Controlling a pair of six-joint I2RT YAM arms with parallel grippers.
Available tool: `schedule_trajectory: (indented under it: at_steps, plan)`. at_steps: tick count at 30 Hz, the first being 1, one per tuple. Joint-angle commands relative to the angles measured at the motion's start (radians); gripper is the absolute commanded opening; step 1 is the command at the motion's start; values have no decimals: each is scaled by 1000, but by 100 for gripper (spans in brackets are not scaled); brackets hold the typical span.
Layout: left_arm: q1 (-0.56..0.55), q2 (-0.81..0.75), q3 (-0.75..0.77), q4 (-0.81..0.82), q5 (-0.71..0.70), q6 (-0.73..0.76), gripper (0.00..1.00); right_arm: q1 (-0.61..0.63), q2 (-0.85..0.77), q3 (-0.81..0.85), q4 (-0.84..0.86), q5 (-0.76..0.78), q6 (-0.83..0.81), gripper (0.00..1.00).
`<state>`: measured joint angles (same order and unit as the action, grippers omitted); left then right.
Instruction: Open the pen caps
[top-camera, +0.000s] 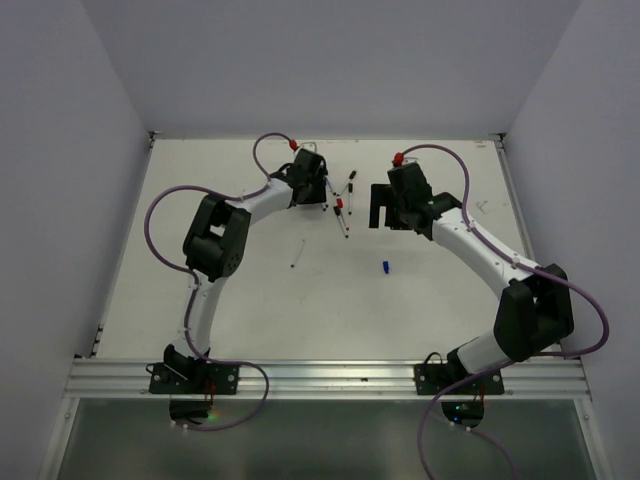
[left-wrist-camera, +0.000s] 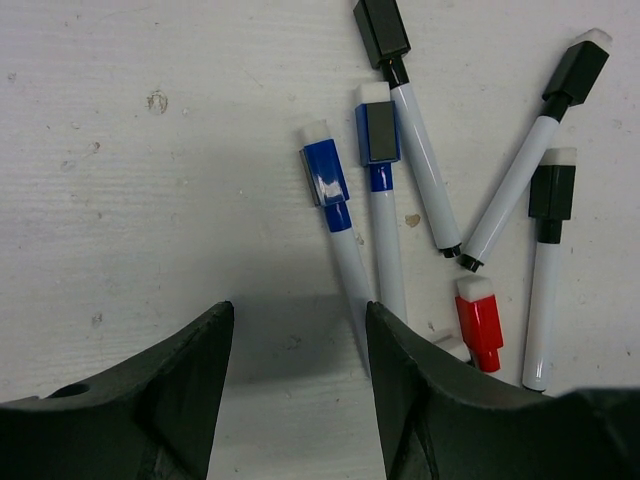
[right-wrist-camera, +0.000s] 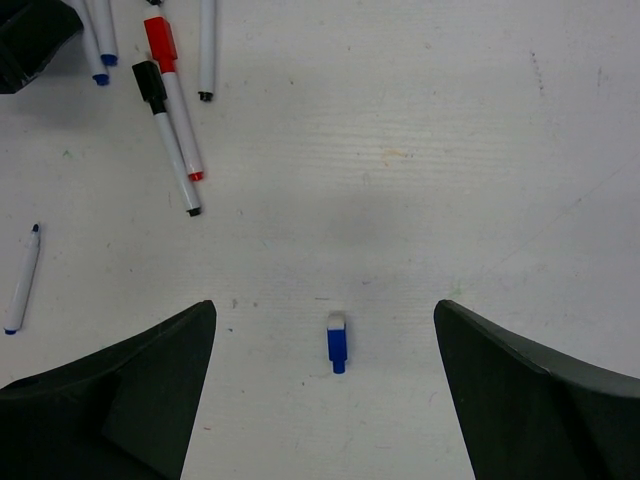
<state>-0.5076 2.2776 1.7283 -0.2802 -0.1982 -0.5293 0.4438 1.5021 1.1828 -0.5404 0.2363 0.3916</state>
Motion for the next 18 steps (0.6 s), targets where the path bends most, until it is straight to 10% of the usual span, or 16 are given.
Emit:
schedule_trajectory:
  at_steps: [1,18]
  plan:
    - [-9,20,45,-27,-21,17,59,-5,-31,-2,33,-3,-2,95]
    - [-20,69,97,-109,-89,2,59,-8,-37,-8,31,-3,-5,95]
